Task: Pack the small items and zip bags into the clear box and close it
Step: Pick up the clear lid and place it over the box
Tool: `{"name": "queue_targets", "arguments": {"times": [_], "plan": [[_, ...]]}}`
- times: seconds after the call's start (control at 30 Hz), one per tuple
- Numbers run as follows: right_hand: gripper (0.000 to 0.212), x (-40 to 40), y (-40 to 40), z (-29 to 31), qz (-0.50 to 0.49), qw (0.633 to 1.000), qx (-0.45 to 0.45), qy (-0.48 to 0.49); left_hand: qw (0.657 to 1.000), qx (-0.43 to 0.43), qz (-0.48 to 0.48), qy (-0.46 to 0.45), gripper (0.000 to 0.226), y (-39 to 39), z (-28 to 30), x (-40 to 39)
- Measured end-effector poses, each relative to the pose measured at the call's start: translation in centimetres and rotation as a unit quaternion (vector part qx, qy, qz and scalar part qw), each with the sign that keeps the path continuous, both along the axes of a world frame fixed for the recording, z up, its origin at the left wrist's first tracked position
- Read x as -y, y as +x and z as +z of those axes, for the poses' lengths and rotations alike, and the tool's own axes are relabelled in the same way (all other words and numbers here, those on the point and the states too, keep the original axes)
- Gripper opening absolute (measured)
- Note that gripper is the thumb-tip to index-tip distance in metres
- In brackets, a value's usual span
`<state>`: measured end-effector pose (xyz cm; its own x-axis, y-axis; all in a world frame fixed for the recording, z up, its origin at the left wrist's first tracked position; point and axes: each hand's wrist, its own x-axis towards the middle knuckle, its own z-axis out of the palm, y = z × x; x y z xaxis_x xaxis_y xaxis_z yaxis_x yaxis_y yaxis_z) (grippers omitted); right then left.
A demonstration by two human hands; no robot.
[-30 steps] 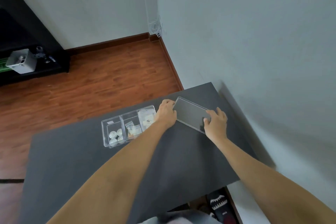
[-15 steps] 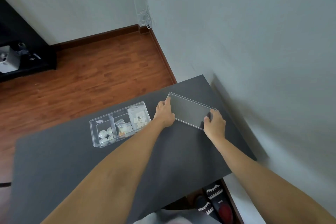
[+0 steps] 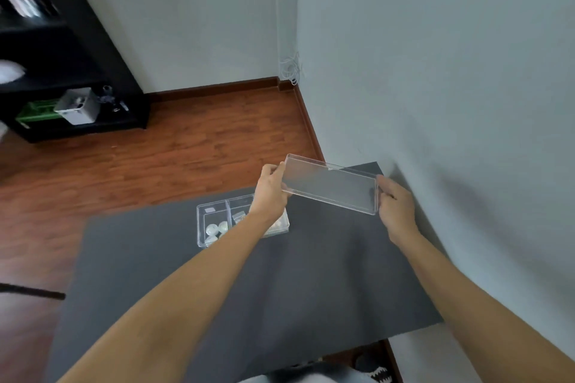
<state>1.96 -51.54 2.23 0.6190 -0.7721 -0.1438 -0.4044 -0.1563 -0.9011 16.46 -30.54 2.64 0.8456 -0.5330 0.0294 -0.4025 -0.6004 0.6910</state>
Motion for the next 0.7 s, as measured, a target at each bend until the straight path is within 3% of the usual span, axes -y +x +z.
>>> {"name": "queue_targets", "arguments": {"times": [0.13, 0.27, 0.43, 0.57, 0.7], "plan": [[0.049, -1.5, 1.3, 2.4, 0.114, 0.992, 0.045, -0.016, 0.996, 0.059, 0.060, -0.038, 0.038, 1.5, 1.9, -4.8], [0.036, -4.3, 3.3, 3.7, 0.143, 0.984, 0.077, -0.071, 0.989, 0.070, 0.115, -0.061, 0.031, 1.9, 3.3, -9.5], [0.023, -8.1, 5.7, 4.0, 0.174, 0.976, 0.082, -0.103, 0.974, -0.001, 0.207, -0.097, 0.009, 1.8, 3.6, -14.2], [0.024, -10.5, 7.1, 3.3, 0.210, 0.973, 0.047, -0.089, 0.957, -0.056, 0.258, -0.124, 0.013, 1.8, 2.8, -16.8], [0.020, -12.3, 8.2, 1.8, 0.213, 0.976, -0.012, -0.050, 0.947, -0.095, 0.293, -0.091, 0.027, 1.8, 1.2, -17.7]]}}
